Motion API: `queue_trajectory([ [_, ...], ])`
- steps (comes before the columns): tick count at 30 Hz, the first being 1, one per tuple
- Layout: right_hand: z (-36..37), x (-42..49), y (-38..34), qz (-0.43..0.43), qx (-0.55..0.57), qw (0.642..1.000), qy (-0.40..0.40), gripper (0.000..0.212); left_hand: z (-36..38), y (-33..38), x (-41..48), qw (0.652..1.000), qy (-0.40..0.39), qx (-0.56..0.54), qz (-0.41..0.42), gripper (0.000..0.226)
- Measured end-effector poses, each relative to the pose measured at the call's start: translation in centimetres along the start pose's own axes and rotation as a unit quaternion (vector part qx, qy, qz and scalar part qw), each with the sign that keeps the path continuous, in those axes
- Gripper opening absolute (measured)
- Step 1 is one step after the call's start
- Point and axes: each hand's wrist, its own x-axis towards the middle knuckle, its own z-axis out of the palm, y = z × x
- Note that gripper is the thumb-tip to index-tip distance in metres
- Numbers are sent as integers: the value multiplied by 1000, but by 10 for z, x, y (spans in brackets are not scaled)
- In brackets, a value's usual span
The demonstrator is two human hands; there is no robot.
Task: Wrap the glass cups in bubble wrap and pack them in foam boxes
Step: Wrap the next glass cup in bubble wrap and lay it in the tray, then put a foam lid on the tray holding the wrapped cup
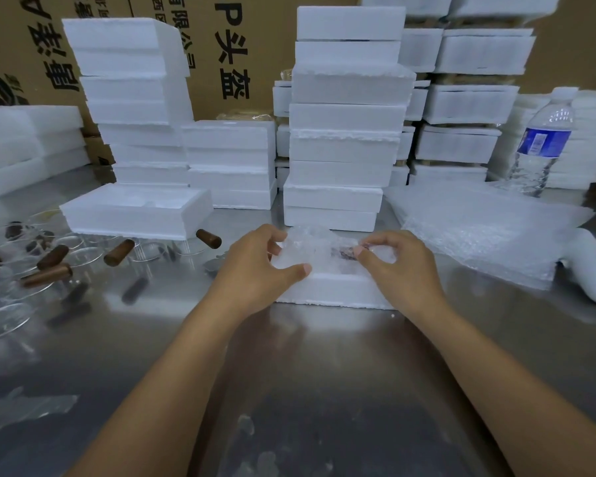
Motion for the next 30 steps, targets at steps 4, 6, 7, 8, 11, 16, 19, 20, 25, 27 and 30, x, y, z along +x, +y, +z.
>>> queue_trajectory([
  [4, -2, -3, -1, 3, 0, 1000, -9, 12, -5, 2, -2, 1000, -18, -16, 6, 53],
  [6, -3, -3, -2, 7, 10, 1000, -7, 17, -6, 4, -4, 999, -29, -23, 10, 49],
  [7, -3, -3, -3, 9, 14, 1000, -10, 17, -5, 4, -5, 999, -35, -17, 15, 45],
  [8, -2, -2, -3, 11, 19, 1000, -14, 15, -5, 5, -5, 999, -39, -9, 19, 39],
  [11, -2, -2, -3, 17, 29, 999, -21, 9, -3, 4, -3, 999, -32, -7, 23, 24],
  [16, -6, -5, -4, -33, -11, 999, 17, 9, -3, -2, -2, 999, -36, -7, 33, 25],
  [19, -9, -7, -6, -80, -61, 993, 53, 20, -3, 0, -2, 998, -29, -39, 40, 38],
  [20, -10, -8, -8, -93, -67, 991, 63, 21, -5, 2, -2, 996, 4, -75, 42, 37],
  [25, -11, -9, -14, -120, -76, 987, 76, 20, -33, -7, 1, 974, 180, 83, 108, 35],
  [27, -10, -8, -15, -119, -76, 987, 72, 22, -48, -15, 7, 955, 197, 198, 103, 41],
  [30, -10, -9, -17, -116, -77, 988, 68, 23, -73, -22, 23, 933, 181, 307, 53, 52],
])
